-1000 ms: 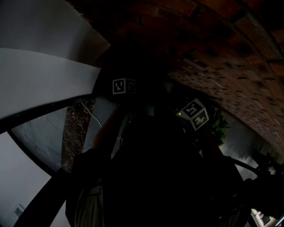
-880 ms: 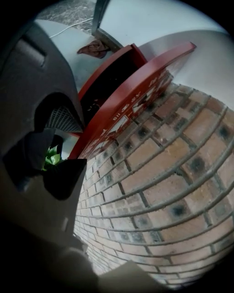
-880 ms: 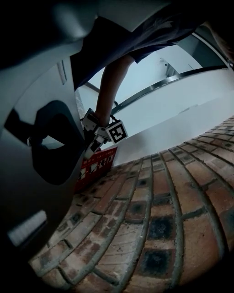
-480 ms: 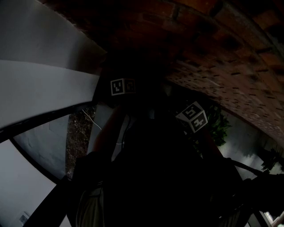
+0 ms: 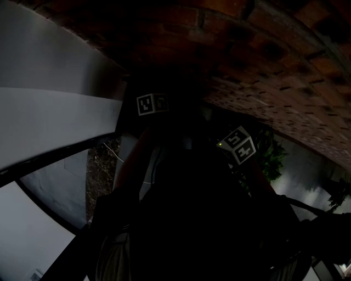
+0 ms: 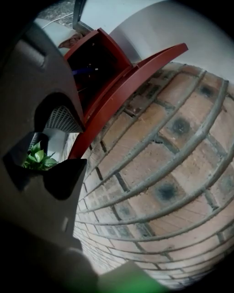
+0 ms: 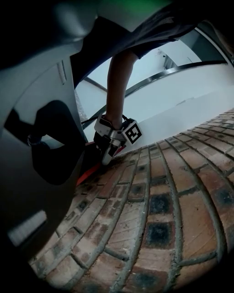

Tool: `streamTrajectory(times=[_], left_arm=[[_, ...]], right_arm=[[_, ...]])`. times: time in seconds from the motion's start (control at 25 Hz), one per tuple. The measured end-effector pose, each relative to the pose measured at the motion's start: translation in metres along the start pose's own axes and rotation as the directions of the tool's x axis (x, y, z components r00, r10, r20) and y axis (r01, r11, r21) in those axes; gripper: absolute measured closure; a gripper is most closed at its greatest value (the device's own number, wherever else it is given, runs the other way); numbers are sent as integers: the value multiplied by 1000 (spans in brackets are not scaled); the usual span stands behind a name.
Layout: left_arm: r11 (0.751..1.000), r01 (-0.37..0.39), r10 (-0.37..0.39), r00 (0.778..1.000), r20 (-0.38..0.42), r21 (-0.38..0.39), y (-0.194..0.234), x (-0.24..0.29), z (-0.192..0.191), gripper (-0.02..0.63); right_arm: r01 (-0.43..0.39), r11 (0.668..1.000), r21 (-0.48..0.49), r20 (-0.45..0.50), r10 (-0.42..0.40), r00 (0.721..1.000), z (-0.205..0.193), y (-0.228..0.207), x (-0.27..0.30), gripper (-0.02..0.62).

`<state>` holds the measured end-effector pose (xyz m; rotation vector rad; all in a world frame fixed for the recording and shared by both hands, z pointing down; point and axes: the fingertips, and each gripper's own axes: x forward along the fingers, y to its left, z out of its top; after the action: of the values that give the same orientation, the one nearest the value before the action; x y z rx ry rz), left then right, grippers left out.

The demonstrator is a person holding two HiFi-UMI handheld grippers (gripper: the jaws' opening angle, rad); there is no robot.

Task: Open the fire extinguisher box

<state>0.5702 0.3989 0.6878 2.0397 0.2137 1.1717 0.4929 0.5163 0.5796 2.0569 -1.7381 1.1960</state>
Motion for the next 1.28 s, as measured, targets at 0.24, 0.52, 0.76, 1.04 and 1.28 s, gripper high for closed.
streamTrajectory(times=[0.24, 0.52, 0.76, 1.04, 1.28], left_arm=[[998, 9, -8, 1000, -11, 59, -9, 11, 16, 423], [993, -3, 4, 1000, -2, 115, -18, 19, 30, 423], [983, 4, 7, 998, -61, 184, -22, 24, 34, 423], [947, 18, 10, 996, -86, 322, -23, 27, 38, 422], [852, -18, 102, 986, -131, 523, -24, 28, 33, 423]], right_arm=[[23, 999, 40, 12, -24, 1000, -4, -10, -7, 594], [39, 996, 79, 22, -40, 999, -4, -23, -11, 594], [45, 997, 66, 0, -45, 999, -8, -35, -7, 594], [7, 995, 97, 46, -11, 999, 4, -36, -9, 594], [-12, 998, 68, 33, 9, 999, 7, -37, -2, 594]])
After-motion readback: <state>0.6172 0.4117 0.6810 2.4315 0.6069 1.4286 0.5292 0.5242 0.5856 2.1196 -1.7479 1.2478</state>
